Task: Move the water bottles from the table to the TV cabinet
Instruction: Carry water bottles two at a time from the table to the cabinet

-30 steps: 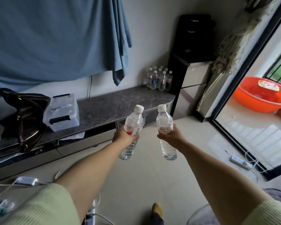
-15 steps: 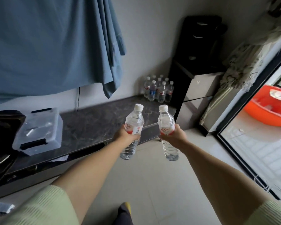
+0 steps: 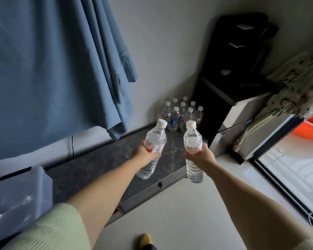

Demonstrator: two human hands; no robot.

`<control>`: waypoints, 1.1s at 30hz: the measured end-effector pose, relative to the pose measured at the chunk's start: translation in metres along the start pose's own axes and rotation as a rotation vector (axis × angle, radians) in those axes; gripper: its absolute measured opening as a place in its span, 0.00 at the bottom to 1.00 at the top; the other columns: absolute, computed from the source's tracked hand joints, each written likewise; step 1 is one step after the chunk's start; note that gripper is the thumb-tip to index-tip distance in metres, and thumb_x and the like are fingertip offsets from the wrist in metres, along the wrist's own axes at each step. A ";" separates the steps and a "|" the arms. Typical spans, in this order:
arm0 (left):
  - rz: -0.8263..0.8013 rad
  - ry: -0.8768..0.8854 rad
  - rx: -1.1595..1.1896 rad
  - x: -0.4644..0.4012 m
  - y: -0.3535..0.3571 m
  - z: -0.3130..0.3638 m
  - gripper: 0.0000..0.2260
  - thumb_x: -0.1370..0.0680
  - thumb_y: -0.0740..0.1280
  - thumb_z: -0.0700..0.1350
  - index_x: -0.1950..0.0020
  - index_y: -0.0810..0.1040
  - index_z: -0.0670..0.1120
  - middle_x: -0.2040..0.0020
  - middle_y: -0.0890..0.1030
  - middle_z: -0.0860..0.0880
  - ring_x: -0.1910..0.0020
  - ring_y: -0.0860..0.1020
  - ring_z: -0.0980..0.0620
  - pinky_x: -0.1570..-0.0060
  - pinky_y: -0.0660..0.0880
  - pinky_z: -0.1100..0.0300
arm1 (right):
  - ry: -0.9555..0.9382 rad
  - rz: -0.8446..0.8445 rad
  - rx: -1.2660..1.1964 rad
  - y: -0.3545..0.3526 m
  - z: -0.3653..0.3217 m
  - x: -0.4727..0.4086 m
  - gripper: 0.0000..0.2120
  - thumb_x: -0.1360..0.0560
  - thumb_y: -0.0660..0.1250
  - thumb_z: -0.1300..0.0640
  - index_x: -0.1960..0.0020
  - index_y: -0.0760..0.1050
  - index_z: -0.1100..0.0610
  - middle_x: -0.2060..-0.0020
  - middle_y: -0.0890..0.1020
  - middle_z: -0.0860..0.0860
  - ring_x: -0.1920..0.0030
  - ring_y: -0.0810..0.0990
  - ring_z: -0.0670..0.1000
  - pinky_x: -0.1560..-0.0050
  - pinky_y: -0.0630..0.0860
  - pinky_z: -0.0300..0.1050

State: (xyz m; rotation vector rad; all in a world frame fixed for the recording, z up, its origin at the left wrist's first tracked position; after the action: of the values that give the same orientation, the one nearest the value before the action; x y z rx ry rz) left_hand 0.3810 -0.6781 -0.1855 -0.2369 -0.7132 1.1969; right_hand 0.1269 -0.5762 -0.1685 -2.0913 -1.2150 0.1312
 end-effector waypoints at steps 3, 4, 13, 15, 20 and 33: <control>-0.019 -0.016 -0.007 -0.041 0.000 0.002 0.26 0.38 0.80 0.52 0.47 0.69 0.52 0.52 0.77 0.53 0.53 0.76 0.50 0.50 0.74 0.55 | 0.061 0.016 -0.046 0.017 -0.002 -0.028 0.28 0.38 0.79 0.48 0.47 0.67 0.52 0.56 0.78 0.49 0.57 0.78 0.52 0.60 0.72 0.44; -0.028 -0.023 -0.001 -0.049 0.002 0.002 0.27 0.38 0.80 0.52 0.47 0.69 0.52 0.51 0.78 0.52 0.52 0.77 0.49 0.48 0.75 0.54 | 0.076 0.018 -0.050 0.021 -0.001 -0.034 0.28 0.38 0.79 0.48 0.47 0.67 0.53 0.56 0.78 0.49 0.56 0.79 0.53 0.58 0.73 0.46; -0.082 -0.101 0.055 -0.148 0.034 -0.004 0.28 0.37 0.80 0.50 0.43 0.70 0.52 0.51 0.79 0.52 0.54 0.79 0.51 0.49 0.76 0.54 | 0.166 0.012 -0.054 0.050 0.012 -0.131 0.28 0.39 0.80 0.50 0.48 0.67 0.51 0.53 0.80 0.51 0.54 0.79 0.54 0.55 0.73 0.47; -0.079 -0.108 0.058 -0.171 0.040 -0.003 0.23 0.37 0.79 0.50 0.50 0.69 0.56 0.55 0.80 0.54 0.60 0.77 0.57 0.57 0.73 0.59 | 0.188 0.003 -0.065 0.056 0.015 -0.155 0.28 0.39 0.80 0.50 0.47 0.67 0.51 0.52 0.80 0.51 0.53 0.79 0.55 0.55 0.73 0.48; -0.067 -0.185 0.056 -0.245 0.066 0.005 0.20 0.38 0.79 0.51 0.53 0.72 0.56 0.57 0.80 0.56 0.58 0.79 0.53 0.53 0.75 0.56 | 0.269 -0.005 -0.062 0.070 0.028 -0.229 0.30 0.38 0.81 0.51 0.43 0.69 0.54 0.47 0.79 0.54 0.51 0.78 0.56 0.55 0.70 0.45; 0.011 -0.229 0.284 -0.391 0.141 -0.007 0.25 0.33 0.79 0.48 0.40 0.74 0.50 0.50 0.82 0.53 0.53 0.80 0.53 0.54 0.76 0.62 | 0.517 0.120 -0.325 0.148 0.079 -0.362 0.30 0.35 0.77 0.51 0.38 0.67 0.46 0.48 0.79 0.48 0.50 0.79 0.53 0.49 0.77 0.50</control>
State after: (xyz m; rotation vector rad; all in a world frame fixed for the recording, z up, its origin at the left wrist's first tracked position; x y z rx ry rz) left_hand 0.2072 -0.9787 -0.4131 0.1356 -0.7297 1.3325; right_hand 0.0009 -0.8693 -0.4092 -2.2744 -0.8341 -0.5558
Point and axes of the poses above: each hand's wrist, its own x-axis away from the middle knuckle, its own y-axis out of the palm, z = x × y, the point moved 10 cm from there along -x, towards the middle knuckle
